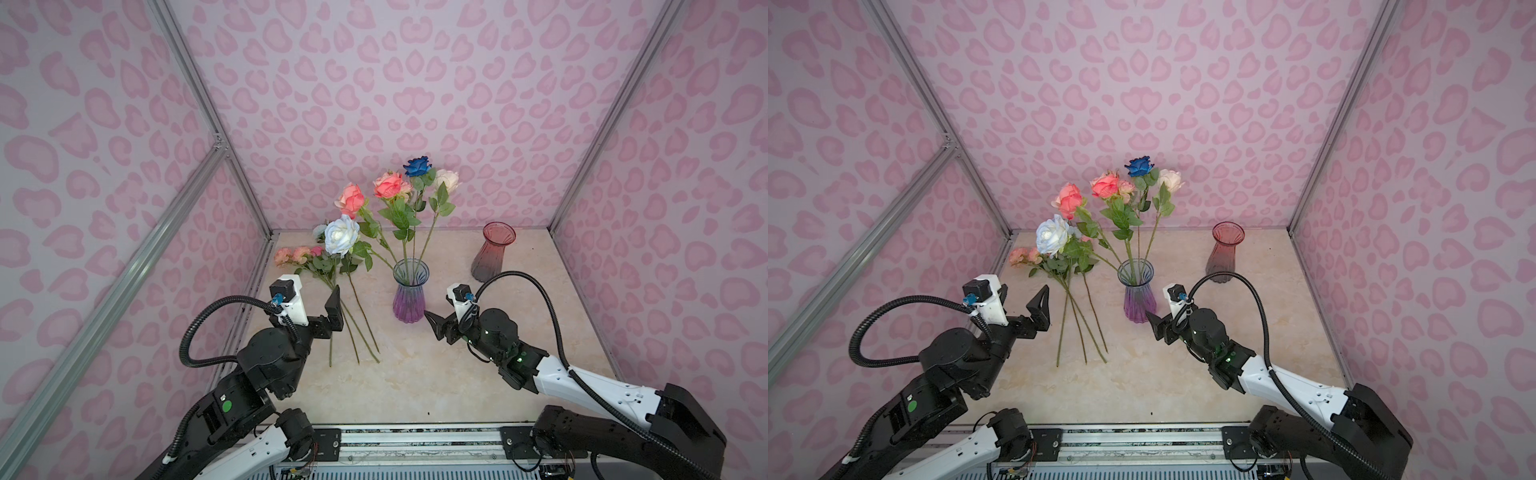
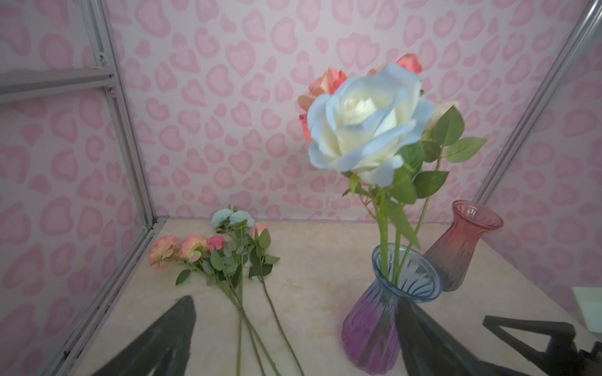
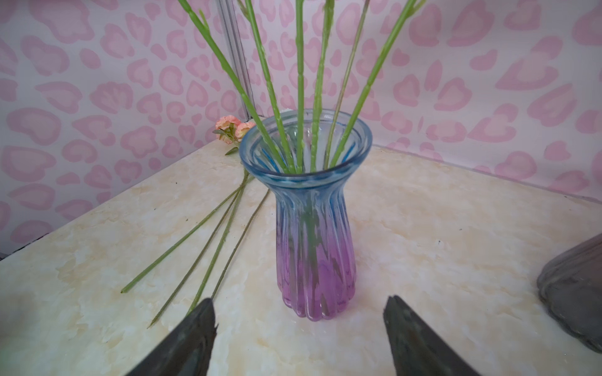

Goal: Arrange the flowers into the vase
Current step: 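Lower both grippers to the base of the blue-purple vase from either side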

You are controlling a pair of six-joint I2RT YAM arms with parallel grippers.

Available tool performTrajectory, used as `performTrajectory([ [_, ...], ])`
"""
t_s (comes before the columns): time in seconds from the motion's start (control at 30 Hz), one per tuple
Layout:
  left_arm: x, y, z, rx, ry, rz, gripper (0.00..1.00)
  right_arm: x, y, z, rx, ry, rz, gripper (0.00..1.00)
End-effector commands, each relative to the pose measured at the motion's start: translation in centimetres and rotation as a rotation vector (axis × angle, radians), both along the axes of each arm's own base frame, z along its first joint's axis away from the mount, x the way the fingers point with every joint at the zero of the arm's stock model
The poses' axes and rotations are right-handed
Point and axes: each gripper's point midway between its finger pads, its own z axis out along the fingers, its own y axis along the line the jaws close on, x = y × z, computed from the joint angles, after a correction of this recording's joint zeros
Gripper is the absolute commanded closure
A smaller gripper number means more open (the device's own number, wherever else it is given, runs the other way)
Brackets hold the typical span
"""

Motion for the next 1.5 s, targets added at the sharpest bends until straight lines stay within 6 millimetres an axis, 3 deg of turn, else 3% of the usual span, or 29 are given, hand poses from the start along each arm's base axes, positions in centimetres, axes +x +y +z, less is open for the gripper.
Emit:
performTrajectory([
  [0.0,0.7,-0.1,-3.4,-0.135,0.072,0.014,0.03,0.9,0.0,0.2,0.048,-0.004,-0.047,0.21],
  [0.03,1.0,-0.7,-4.7,-0.166,0.098,-0.005,0.01,1.0,0.0,0.2,0.054,-0.003,-0.052,0.23],
  [0.1,1.8,-2.5,-8.0,-0.230,0.166,-0.054,0.08,1.6,0.2,-0.3,0.070,0.021,-0.070,0.26],
  [0.27,3.4,-7.3,-13.1,-0.320,0.253,-0.190,0.46,2.5,0.8,-2.0,0.065,0.104,-0.069,0.39],
  [0.3,3.8,-7.7,-14.2,-0.328,0.271,-0.184,0.76,2.6,0.8,-2.4,0.071,0.114,-0.071,0.42],
  [0.33,4.2,-8.1,-15.1,-0.347,0.290,-0.174,0.96,2.6,0.7,-2.8,0.070,0.126,-0.076,0.45],
  [0.4,4.6,-9.6,-16.7,-0.379,0.319,-0.211,0.96,2.9,0.3,-3.6,0.065,0.146,-0.095,0.55],
  [0.5,5.2,-11.9,-18.8,-0.421,0.368,-0.279,0.96,3.6,0.0,-5.1,0.085,0.224,-0.101,0.80],
  [0.6,5.8,-13.7,-20.8,-0.432,0.417,-0.311,0.96,3.7,-0.7,-6.4,0.194,0.313,-0.140,0.95],
  [0.73,6.7,-15.0,-21.8,-0.438,0.431,-0.308,0.96,3.1,-0.2,-7.2,0.325,0.386,-0.140,0.98],
  [0.97,7.5,-17.4,-24.7,-0.473,0.513,-0.347,0.96,3.3,1.1,-10.0,0.422,0.522,-0.136,0.92],
  [1.13,7.4,-17.6,-26.3,-0.526,0.561,-0.328,0.96,3.1,2.1,-11.1,0.506,0.571,-0.110,0.91],
  [1.47,8.2,-19.1,-26.3,-0.475,0.557,-0.360,0.96,4.1,3.4,-12.1,0.548,0.610,-0.101,0.89],
])
